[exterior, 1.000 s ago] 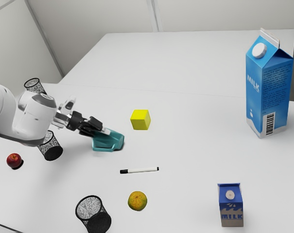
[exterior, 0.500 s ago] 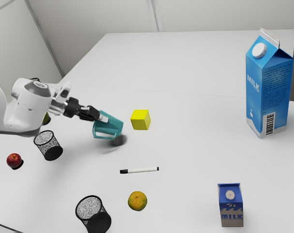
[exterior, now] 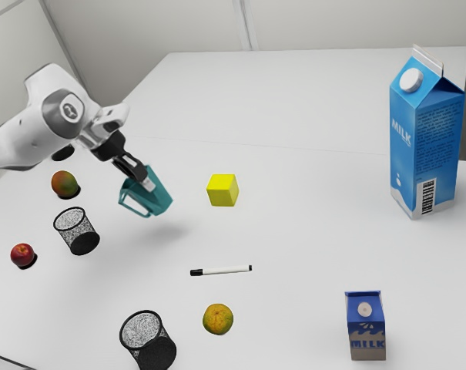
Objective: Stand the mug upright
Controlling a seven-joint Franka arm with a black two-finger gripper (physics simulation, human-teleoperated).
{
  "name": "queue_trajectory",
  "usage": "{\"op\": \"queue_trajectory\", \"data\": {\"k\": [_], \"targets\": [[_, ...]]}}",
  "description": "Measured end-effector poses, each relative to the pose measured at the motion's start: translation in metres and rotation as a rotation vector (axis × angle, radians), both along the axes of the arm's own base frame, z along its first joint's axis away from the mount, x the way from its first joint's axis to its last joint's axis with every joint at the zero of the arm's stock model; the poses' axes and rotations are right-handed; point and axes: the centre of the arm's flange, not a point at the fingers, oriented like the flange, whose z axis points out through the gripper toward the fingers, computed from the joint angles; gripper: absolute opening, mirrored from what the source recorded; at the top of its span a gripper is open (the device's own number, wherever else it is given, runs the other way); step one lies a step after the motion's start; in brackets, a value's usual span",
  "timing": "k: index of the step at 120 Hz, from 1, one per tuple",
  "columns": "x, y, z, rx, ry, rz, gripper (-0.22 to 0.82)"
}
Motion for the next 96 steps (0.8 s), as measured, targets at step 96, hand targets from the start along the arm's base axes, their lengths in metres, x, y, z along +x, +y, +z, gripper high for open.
{"op": "queue_trajectory", "data": {"k": [96], "targets": [[-0.019,-0.056,-0.060,0.229,0.047,0.289,-0.18]]}}
